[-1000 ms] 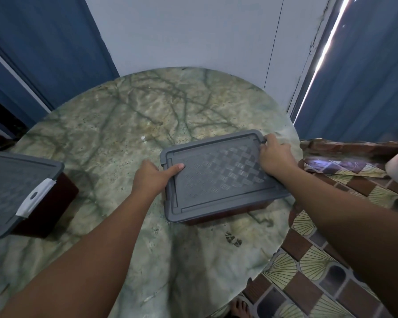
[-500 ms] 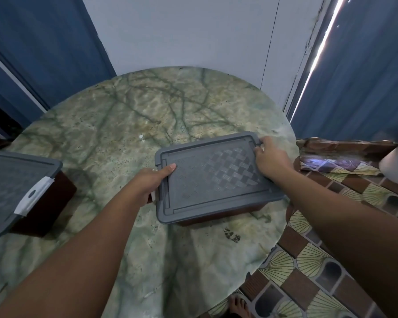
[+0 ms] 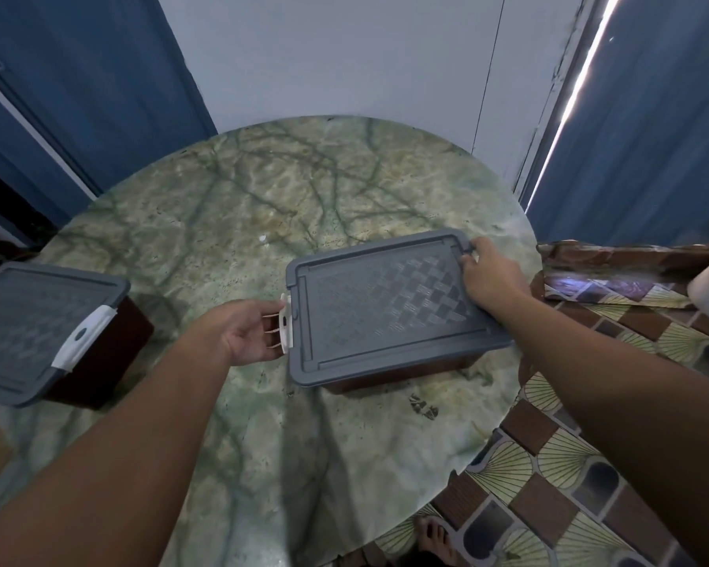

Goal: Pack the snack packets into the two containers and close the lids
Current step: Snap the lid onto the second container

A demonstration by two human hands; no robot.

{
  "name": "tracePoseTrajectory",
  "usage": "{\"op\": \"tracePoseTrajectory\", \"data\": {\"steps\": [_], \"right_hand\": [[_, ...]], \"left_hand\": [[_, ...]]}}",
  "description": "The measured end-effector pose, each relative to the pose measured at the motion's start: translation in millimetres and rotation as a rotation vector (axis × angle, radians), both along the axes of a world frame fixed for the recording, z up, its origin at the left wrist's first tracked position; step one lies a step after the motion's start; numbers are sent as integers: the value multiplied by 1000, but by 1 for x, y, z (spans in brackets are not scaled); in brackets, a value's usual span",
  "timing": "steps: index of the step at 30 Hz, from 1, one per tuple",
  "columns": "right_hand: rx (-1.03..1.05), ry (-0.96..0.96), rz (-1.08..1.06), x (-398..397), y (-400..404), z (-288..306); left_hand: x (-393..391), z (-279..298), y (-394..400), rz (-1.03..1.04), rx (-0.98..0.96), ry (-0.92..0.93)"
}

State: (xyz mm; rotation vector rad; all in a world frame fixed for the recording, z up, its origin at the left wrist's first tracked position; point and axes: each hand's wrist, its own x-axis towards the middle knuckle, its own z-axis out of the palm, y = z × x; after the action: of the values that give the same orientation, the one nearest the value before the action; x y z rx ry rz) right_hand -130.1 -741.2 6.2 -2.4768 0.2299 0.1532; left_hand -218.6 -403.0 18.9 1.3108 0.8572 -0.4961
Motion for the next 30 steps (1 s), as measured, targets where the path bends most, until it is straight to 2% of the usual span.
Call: {"op": "tracePoseTrajectory", "data": {"steps": [5,13,17,23,27,30], "right_hand": [[-2,-5,-1,1,-1,-1],[-4,-36,-25,-1,-2,4],[45,-77,-113,-3,-8,7],[26,-114,-118,2,-12,-1],[95,-109,-120,-1,-10,-2],[300,-125,-184,-4,-10,0]], "left_hand": [[2,4,-2,12,-49,-10],[19,3,-13,-83,152,55],[19,3,-11,-114,154,58],[19,5,-12,-122,154,64],[18,2,-11,-119,155,58],[18,3,-12,-119,157,55]]}}
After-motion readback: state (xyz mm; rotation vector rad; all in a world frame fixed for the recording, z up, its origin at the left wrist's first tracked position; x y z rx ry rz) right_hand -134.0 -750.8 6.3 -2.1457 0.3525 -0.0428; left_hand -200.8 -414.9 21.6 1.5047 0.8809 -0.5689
